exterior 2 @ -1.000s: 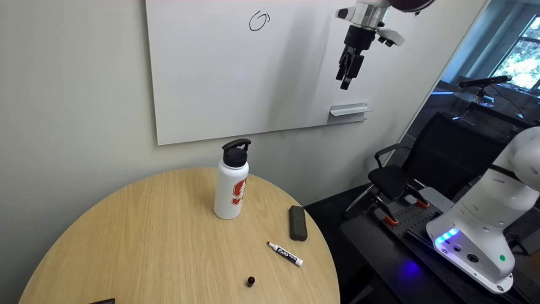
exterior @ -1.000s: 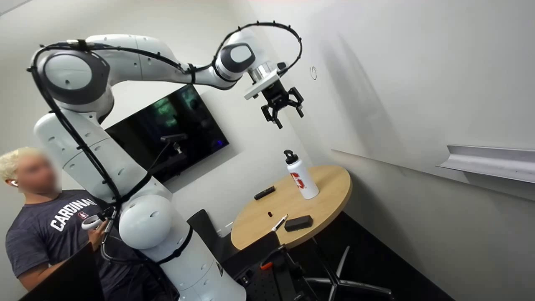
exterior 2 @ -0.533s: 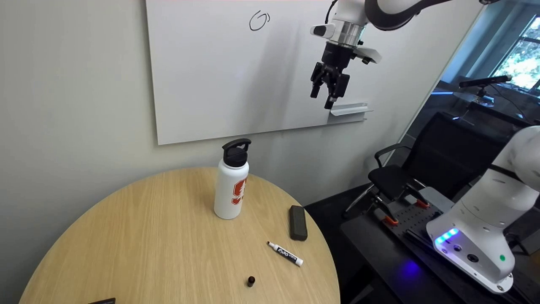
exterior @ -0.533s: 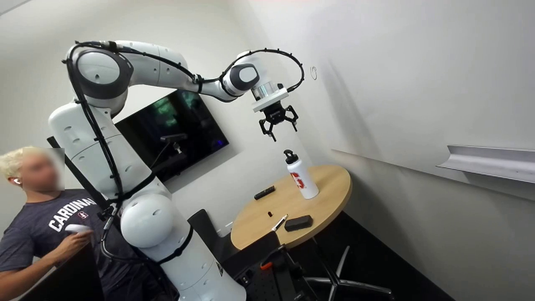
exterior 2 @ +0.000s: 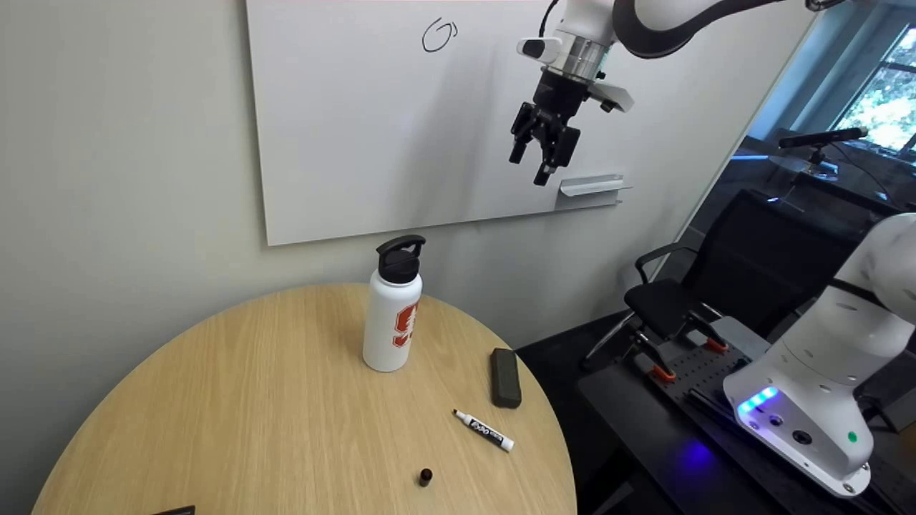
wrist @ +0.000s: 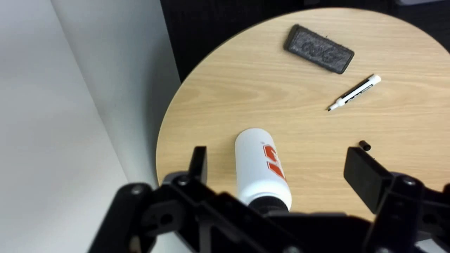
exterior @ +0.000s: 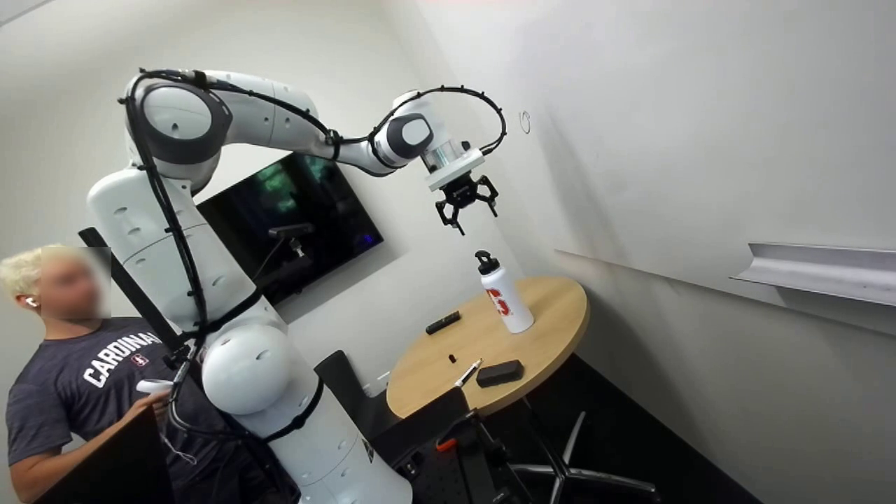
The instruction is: Take the lid off of the white bottle and put it on the table
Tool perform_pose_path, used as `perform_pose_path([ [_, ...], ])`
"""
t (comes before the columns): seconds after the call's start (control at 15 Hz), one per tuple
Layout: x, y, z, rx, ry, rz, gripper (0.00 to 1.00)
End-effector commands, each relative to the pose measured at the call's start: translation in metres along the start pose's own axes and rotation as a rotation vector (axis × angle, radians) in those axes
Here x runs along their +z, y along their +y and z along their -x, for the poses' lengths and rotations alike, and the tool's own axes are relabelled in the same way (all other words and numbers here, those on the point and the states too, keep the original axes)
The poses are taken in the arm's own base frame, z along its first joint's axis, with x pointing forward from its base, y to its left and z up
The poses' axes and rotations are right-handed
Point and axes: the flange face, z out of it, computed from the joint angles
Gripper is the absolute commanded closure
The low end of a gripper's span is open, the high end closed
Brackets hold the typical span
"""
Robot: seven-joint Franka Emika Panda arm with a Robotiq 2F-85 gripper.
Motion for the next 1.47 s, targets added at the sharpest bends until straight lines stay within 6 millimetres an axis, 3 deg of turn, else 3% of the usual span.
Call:
perform_pose_path([
  [0.0,0.018,-0.015,-0.052,-0.103,0.021,0.044,0.0],
  [0.27,0.041,-0.034,-0.102,-0.198,0.016,0.074,0.0],
  [0.67,0.071,-0.017,-0.153,-0.246,-0.007,0.078,0.0],
  [1.4,0.101,-0.026,-0.204,-0.312,-0.055,-0.017,0.0],
])
